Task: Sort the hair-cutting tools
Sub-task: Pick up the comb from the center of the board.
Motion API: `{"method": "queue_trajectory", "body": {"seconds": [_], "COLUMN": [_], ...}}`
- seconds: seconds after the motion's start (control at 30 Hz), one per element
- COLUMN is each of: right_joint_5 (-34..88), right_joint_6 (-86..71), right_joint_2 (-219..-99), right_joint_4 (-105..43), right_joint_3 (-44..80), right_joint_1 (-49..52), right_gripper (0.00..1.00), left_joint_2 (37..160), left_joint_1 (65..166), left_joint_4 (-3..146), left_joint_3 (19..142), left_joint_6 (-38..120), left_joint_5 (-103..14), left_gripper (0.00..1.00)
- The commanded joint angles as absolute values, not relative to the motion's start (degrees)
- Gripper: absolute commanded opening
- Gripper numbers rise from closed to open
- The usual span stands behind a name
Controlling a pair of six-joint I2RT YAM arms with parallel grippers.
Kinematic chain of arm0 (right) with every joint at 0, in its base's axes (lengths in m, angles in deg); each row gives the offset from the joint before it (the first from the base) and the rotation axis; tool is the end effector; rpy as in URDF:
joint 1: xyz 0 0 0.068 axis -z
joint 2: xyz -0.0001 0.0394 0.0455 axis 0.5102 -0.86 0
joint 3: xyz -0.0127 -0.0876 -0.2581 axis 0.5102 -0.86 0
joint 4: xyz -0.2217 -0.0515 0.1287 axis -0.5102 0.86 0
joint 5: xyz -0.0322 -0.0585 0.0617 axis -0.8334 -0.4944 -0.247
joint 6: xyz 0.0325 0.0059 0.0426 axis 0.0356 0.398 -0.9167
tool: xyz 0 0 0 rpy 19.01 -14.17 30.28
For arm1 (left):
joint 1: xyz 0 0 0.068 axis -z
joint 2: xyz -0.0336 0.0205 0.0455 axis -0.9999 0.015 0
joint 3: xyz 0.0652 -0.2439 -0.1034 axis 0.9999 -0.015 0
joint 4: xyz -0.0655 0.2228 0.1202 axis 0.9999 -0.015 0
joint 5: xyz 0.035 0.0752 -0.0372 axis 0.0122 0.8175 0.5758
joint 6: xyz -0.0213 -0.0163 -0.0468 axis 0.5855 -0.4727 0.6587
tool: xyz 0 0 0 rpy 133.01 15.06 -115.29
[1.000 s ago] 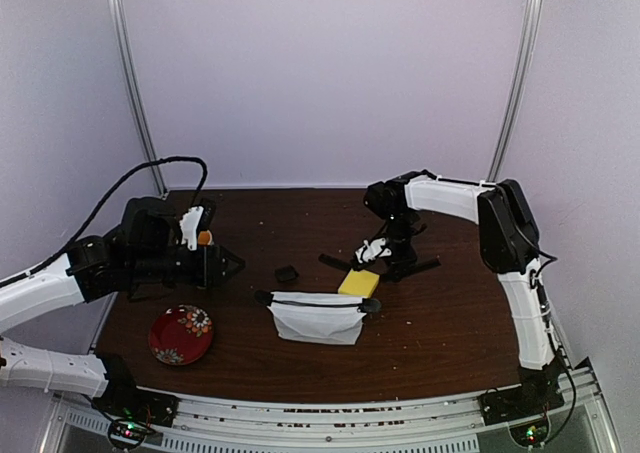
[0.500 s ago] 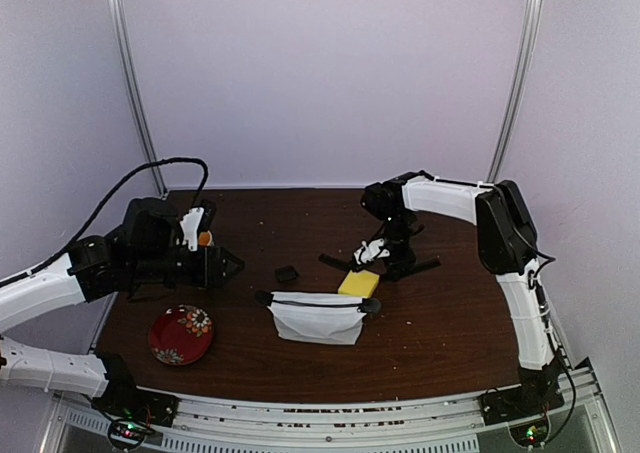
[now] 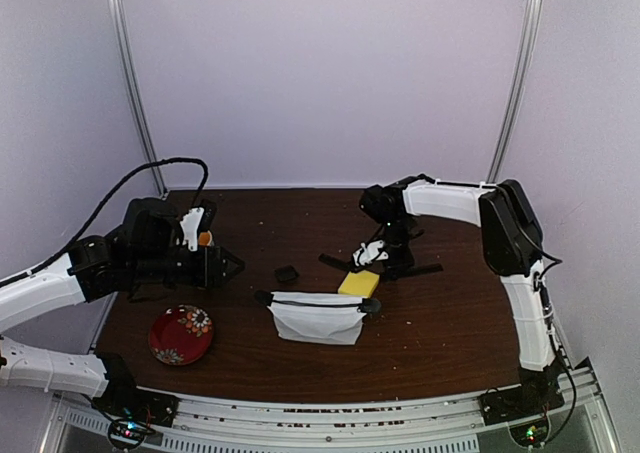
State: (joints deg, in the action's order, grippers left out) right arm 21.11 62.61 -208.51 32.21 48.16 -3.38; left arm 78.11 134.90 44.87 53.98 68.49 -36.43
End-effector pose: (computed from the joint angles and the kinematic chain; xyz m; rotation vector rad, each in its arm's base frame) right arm 0.3662 0.2493 0.1560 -2.3254 2.0534 0.0459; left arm 0.1472 -0.1513 0.2874 0.1408 2.2879 -0.8194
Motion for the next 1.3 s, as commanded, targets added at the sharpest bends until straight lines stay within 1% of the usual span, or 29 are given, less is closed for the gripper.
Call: {"method": "queue_trajectory", "body": {"seconds": [0.0,0.1,0.33,0.63,0.73,0.87,1.0,1.1,1.2,1.27], "right_joint_5": [20.5,21.1,27.2,39.3,45.8,58.8,69.0,71.5,68.8,65.7], "right_joint_6": [60.6,59.4,56.4,50.7,47.9,43.5,38.2,29.2,19.2,15.4], "right_joint_2": [-208.3,-205.3,-195.8,-185.1,-181.3,-176.7,-174.7,-172.7,-170.5,-169.3], "right_joint_4": [31.4,31.3,31.8,35.4,37.4,40.3,42.5,36.7,28.6,25.0], "right_joint_3": [45.5,43.0,37.0,33.0,33.7,38.0,44.9,46.4,45.4,44.9], "right_joint_1": [-3.8,-3.3,-1.8,-1.8,-1.8,-1.8,-2.0,-2.0,-2.2,-2.6], "right_gripper": [0.22,0.2,0.2,0.2,0.2,0.21,0.21,0.21,0.22,0.25], "left_joint_2": [77.5,77.4,78.5,82.2,84.3,88.4,92.9,95.9,99.4,102.4], "left_joint_1": [135.1,135.1,135.2,135.7,137.2,141.4,142.5,143.4,146.7,148.8], "left_joint_4": [45.8,45.8,46.8,53.1,56.9,63.7,72.2,79.2,83.3,86.1], "left_joint_3": [53.8,53.9,54.0,53.9,54.9,57.1,58.7,59.9,63.4,66.2], "left_joint_6": [68.9,68.8,68.2,66.4,64.6,59.0,54.8,55.2,54.7,55.3], "left_joint_5": [-35.9,-36.1,-36.3,-39.2,-38.5,-37.4,-41.4,-40.5,-33.7,-29.0], "left_gripper": [0.51,0.5,0.51,0.51,0.51,0.51,0.51,0.51,0.52,0.53]}}
